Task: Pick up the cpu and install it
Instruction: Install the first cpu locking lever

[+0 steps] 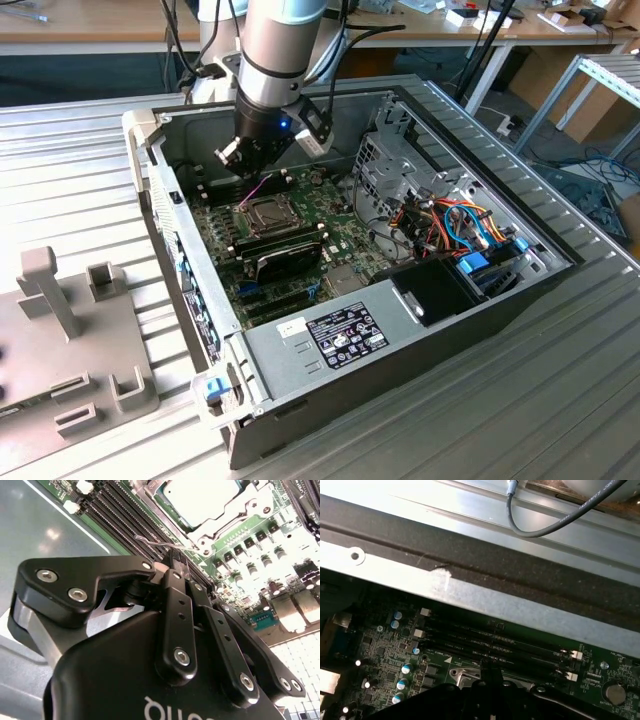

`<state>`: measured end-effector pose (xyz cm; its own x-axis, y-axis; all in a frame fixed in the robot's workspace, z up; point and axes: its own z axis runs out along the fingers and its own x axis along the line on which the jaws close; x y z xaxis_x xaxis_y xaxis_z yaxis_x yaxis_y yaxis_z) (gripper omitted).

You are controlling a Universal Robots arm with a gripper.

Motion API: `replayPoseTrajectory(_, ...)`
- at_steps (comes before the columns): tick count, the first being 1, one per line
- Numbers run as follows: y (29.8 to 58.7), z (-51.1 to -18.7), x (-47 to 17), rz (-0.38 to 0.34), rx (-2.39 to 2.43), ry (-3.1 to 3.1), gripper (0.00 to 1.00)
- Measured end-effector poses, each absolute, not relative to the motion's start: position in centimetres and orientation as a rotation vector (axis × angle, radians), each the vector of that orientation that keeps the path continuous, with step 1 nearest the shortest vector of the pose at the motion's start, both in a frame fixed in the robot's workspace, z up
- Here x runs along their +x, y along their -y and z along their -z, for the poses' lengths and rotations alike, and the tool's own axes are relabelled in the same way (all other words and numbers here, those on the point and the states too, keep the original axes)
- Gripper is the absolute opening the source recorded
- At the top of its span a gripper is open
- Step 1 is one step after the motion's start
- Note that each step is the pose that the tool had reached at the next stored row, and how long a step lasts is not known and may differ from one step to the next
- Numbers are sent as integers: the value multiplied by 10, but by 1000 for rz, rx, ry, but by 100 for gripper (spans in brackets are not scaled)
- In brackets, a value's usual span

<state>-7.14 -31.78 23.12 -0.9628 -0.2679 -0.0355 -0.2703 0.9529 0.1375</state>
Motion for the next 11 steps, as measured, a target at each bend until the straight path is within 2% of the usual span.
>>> replayPoseTrajectory(11, 318, -225, -71, -221, -426, -3088, 11)
